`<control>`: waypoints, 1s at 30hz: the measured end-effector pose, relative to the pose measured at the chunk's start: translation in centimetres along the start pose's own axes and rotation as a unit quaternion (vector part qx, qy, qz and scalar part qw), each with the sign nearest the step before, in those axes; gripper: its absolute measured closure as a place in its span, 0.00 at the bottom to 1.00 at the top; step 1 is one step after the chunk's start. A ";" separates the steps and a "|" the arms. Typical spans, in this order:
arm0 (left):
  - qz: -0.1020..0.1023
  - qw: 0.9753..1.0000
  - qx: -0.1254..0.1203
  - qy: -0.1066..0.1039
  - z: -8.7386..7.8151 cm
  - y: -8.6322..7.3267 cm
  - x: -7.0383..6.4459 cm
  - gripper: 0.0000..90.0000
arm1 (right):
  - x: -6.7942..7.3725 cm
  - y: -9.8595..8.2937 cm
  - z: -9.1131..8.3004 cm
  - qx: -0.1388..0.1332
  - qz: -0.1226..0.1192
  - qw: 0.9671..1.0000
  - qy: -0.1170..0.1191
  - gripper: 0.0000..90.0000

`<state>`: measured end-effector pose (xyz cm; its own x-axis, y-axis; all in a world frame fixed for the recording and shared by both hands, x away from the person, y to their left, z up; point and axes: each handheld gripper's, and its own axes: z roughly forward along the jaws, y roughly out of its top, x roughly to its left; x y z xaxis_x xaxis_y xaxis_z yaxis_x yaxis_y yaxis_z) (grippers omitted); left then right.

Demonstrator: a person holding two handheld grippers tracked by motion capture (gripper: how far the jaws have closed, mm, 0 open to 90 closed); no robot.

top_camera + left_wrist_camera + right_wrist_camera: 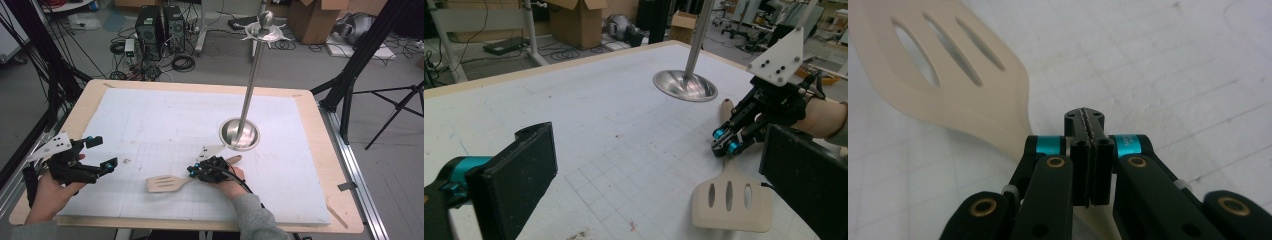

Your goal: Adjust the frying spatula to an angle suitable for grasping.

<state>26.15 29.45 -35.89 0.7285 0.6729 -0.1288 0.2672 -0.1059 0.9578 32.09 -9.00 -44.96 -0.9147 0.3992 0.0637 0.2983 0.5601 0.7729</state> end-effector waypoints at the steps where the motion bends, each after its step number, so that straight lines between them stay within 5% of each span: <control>1: -0.002 1.000 0.001 0.001 0.0 0.0 0.0 0.03 | 0.1 0.0 0.1 0.005 -0.002 1.000 -0.002 1.00; 17: -0.002 1.000 0.002 0.004 -0.2 -0.2 0.1 0.03 | 0.5 -1.3 -1.8 0.001 0.014 1.000 0.027 1.00; 30: -0.001 1.000 0.005 0.003 -0.1 -0.3 0.0 0.03 | 0.8 -3.9 -5.2 0.010 -0.002 0.999 0.035 1.00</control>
<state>26.00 29.53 -36.13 0.7245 0.6771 -0.1292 0.2748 -0.1117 0.9550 28.74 -14.65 -44.66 -0.9328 0.3447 0.1048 0.2984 0.5764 0.7608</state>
